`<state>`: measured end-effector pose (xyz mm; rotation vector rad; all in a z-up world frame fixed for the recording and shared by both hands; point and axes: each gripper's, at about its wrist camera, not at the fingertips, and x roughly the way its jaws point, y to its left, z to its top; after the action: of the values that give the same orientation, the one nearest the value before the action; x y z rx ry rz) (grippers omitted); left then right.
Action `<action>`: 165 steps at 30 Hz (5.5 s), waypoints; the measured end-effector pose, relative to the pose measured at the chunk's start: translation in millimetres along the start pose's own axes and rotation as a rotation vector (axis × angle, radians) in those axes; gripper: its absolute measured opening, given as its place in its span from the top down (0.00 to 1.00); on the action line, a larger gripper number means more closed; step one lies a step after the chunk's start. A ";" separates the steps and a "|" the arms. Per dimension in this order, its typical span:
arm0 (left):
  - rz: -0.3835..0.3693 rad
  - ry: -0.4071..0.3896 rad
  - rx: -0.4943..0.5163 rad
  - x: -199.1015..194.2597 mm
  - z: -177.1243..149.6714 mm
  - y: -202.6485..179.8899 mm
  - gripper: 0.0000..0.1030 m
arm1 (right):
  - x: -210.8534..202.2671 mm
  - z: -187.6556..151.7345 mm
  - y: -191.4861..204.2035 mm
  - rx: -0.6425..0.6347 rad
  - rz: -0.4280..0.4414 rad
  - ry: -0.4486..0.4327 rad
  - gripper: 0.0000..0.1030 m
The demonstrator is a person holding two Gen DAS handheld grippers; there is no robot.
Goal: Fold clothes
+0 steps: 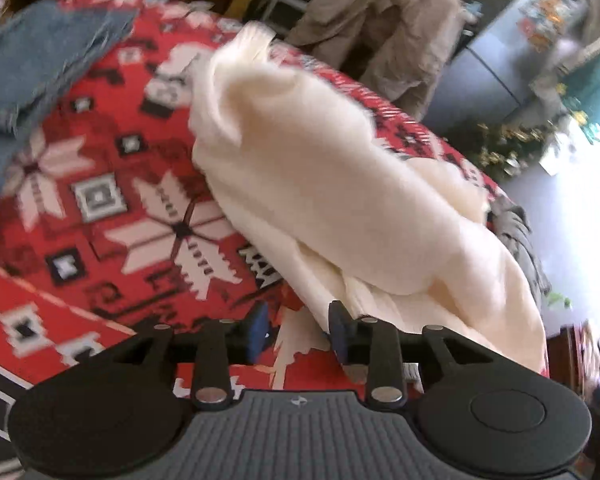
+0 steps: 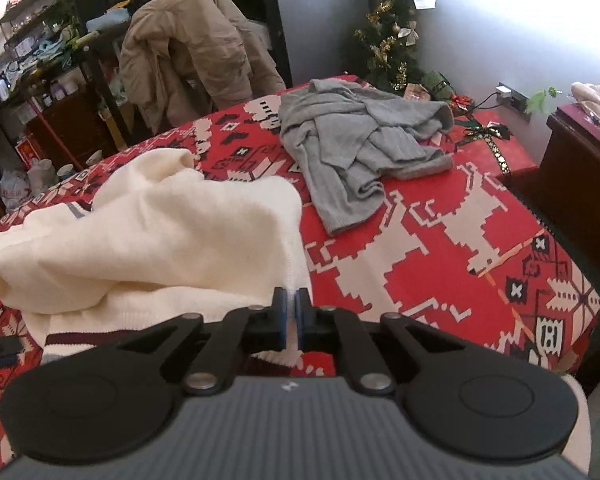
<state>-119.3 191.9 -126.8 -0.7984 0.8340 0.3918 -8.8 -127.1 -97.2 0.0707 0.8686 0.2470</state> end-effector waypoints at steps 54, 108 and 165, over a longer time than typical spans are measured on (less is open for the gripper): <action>0.186 -0.142 0.298 -63.6 -57.3 12.9 0.21 | -17.8 -50.2 14.3 -0.100 0.154 0.023 0.01; -0.154 -0.203 0.107 -61.7 -62.9 38.6 0.21 | 58.0 -68.2 -24.3 0.339 0.722 0.090 0.32; 0.020 -0.118 0.347 -7.1 -44.8 -6.4 0.75 | 15.5 -26.3 -75.3 0.187 0.287 -0.101 0.93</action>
<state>-142.5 153.7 -136.7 -0.4413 0.7729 0.2979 -5.3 -197.3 -137.9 0.3807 0.7777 0.4264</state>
